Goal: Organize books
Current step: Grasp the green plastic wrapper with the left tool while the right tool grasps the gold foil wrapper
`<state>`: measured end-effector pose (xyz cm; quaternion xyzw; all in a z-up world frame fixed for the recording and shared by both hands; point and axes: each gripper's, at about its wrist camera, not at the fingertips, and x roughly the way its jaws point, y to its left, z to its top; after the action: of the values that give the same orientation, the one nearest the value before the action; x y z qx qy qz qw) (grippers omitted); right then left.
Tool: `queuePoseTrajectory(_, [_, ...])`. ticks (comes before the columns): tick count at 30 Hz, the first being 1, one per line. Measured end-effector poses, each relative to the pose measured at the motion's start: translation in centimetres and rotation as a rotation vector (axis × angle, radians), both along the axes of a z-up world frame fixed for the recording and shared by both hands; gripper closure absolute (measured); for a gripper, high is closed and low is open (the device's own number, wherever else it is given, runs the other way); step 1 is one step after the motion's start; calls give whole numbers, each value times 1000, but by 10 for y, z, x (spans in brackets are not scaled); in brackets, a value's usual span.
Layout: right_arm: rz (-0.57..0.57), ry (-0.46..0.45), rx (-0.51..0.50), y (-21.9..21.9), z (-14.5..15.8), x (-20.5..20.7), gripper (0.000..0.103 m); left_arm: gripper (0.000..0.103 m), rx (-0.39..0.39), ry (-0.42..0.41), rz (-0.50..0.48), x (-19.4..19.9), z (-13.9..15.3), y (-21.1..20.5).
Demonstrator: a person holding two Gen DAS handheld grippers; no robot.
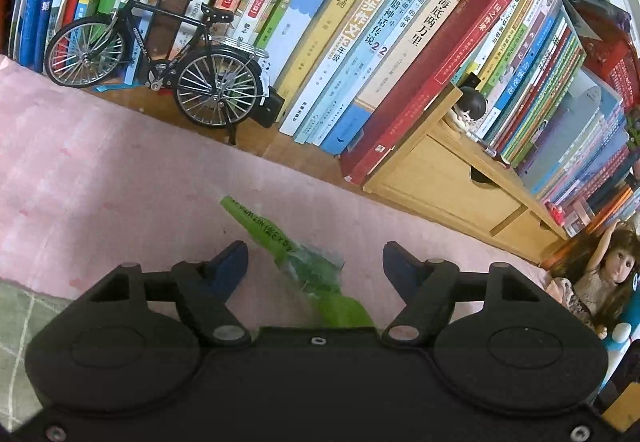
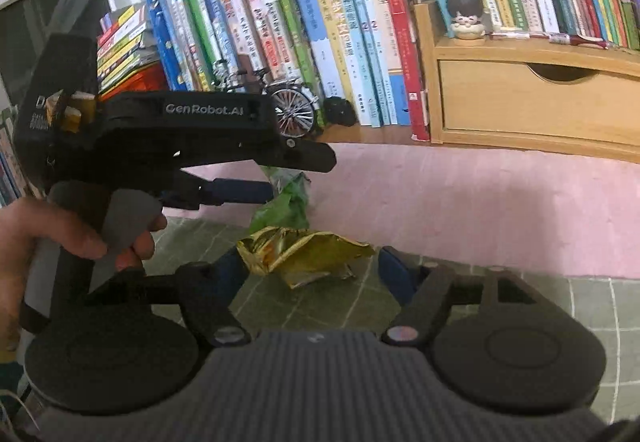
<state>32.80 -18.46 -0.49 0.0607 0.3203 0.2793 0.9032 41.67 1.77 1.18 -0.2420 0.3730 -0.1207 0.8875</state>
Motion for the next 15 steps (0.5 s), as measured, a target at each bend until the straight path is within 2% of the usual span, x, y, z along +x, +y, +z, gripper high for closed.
queuePoseTrajectory(7, [11, -11, 14, 1, 3, 1, 24, 32, 25, -22, -9, 4, 0, -3])
queuePoseTrajectory(9, [13, -7, 20, 1, 2, 0, 24, 36, 46, -28, -18, 5, 0, -6])
queuePoseTrajectory(10, [12, -5, 24, 1, 2, 1, 30, 44, 59, -30, -19, 7, 0, -7])
queuePoseTrajectory(11, [9, -1, 28, 0, 2, 2, 38, 58, 63, -31, -22, 8, 0, -9])
queuePoseTrajectory(12, [8, 3, 32, -2, 2, 2, 41, 63, 58, -34, -32, 11, -1, -10])
queuePoseTrajectory(13, [7, 4, 36, -3, 3, 2, 46, 64, 48, -40, -41, 11, -2, -10])
queuePoseTrajectory(15, [2, 2, 36, -6, 4, 2, 48, 66, 48, -51, -75, 13, -7, -14])
